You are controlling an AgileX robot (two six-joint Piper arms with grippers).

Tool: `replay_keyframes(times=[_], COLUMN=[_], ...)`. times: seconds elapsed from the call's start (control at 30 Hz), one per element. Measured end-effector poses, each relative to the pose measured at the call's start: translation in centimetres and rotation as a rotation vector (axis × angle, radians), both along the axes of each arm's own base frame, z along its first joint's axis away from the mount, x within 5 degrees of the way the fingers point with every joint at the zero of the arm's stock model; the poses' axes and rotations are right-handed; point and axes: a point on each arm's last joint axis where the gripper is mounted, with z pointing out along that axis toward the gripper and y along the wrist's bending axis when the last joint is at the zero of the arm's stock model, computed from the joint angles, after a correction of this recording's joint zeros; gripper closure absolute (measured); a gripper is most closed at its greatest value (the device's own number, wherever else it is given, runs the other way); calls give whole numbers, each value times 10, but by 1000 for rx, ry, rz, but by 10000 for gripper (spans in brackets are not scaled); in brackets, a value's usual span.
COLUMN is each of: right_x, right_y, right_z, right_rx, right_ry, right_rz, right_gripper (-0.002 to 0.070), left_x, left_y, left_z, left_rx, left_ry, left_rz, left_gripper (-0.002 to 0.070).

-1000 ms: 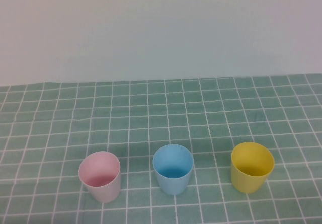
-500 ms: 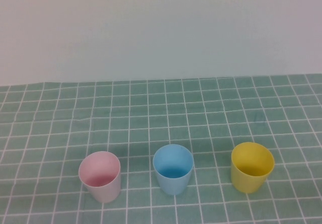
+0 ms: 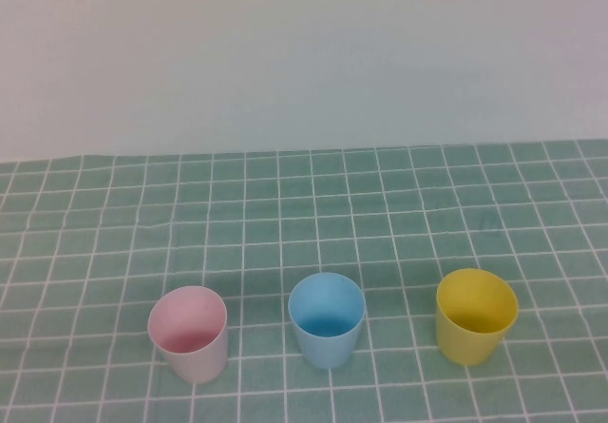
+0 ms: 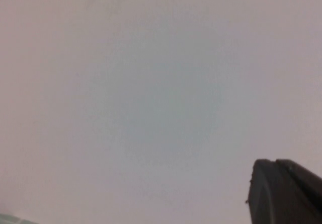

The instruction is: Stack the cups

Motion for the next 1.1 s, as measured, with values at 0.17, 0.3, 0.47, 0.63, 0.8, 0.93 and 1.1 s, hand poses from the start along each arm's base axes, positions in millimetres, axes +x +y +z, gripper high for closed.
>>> replay_keyframes(times=[0.17, 0.3, 0.47, 0.63, 0.8, 0.93, 1.1], right_x=[0, -1, -7, -2, 8, 14, 14], right_y=[0, -1, -1, -3, -1, 4, 8], right_z=[-1, 7, 30, 48, 65, 75, 80], right_rx=[1, 8, 15, 38, 97, 141, 114], right_ry=[17, 112, 204, 446, 687, 850, 970], right_rz=[-1, -9, -19, -29, -9, 43, 90], right_gripper=[678, 678, 678, 678, 678, 678, 678], left_x=[0, -7, -8, 14, 55, 85, 117], left_y=[-2, -3, -4, -6, -12, -12, -18], left_z=[0, 29, 68, 94, 96, 82, 67], left_rx=[-54, -49, -45, 40, 151, 220, 137], left_ry=[25, 36, 166, 489, 795, 903, 1026], left_rz=[-40, -57, -65, -62, -109, -105, -153], left_gripper=[680, 680, 680, 680, 680, 680, 680])
